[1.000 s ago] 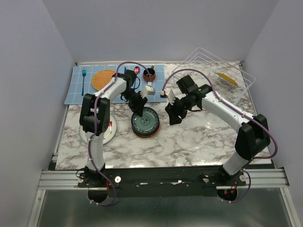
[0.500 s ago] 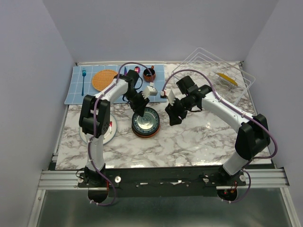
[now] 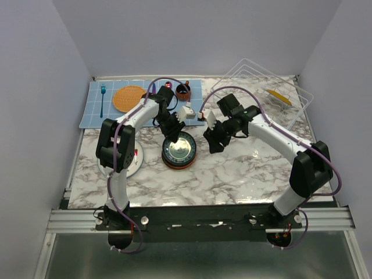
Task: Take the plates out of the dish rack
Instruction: Place the plate at the center of the board.
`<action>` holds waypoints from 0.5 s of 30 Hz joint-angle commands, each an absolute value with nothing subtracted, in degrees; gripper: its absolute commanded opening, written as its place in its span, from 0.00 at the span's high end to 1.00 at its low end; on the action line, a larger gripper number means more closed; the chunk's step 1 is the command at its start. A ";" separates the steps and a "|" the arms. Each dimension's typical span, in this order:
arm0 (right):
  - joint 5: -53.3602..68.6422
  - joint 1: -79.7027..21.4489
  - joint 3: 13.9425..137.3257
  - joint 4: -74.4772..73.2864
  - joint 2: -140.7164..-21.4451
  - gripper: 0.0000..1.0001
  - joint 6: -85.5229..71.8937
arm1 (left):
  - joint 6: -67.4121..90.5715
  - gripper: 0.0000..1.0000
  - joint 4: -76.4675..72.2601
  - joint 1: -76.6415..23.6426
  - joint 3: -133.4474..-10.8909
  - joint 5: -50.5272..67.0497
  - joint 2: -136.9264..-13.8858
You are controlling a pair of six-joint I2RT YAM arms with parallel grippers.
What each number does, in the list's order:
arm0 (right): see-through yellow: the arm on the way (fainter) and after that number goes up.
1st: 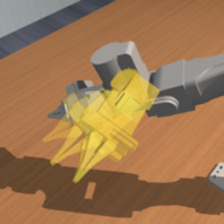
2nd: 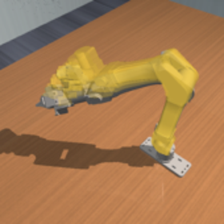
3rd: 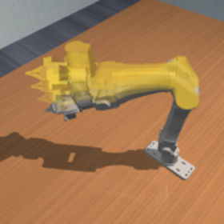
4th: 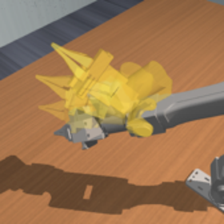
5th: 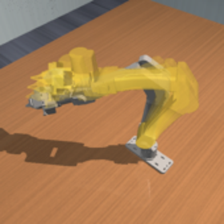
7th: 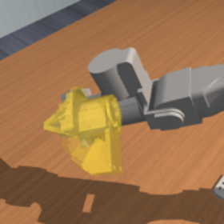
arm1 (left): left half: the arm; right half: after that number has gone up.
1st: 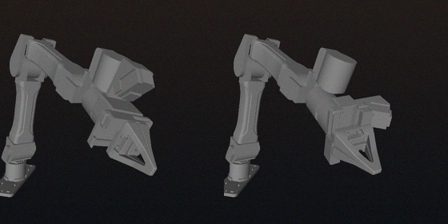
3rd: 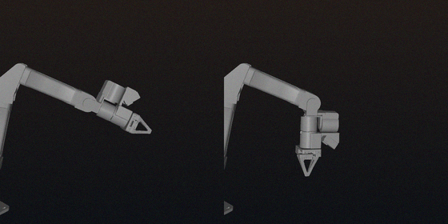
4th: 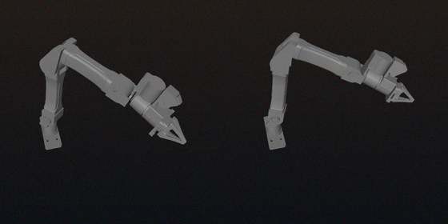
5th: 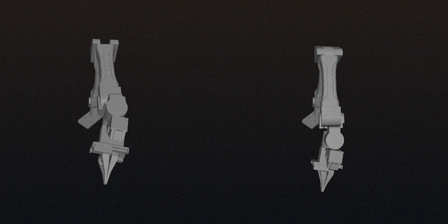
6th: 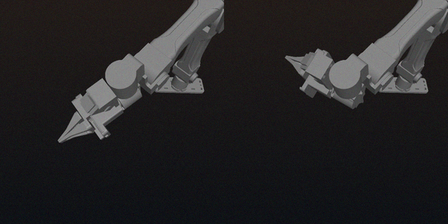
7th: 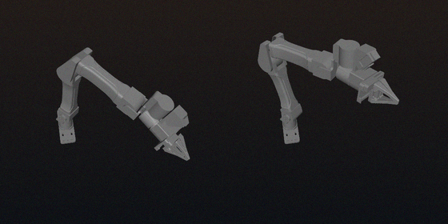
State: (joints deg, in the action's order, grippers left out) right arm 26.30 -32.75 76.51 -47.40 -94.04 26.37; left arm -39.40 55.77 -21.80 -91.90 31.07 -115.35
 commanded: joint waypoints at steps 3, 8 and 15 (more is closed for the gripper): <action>24.96 -33.22 75.41 -45.62 -92.46 0.40 25.84 | -41.48 0.60 52.91 -23.12 -89.12 22.68 -115.22; 25.14 -33.22 74.71 -45.62 -92.11 0.40 26.01 | -41.40 0.58 51.51 -23.29 -88.07 21.10 -114.96; 25.66 -33.22 74.71 -45.35 -92.46 0.40 25.84 | -41.04 0.49 50.18 -23.47 -86.75 19.78 -114.35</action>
State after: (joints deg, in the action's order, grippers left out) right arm 26.02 -32.75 75.24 -46.33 -94.02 26.37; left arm -38.72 53.30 -23.03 -88.84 27.86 -113.47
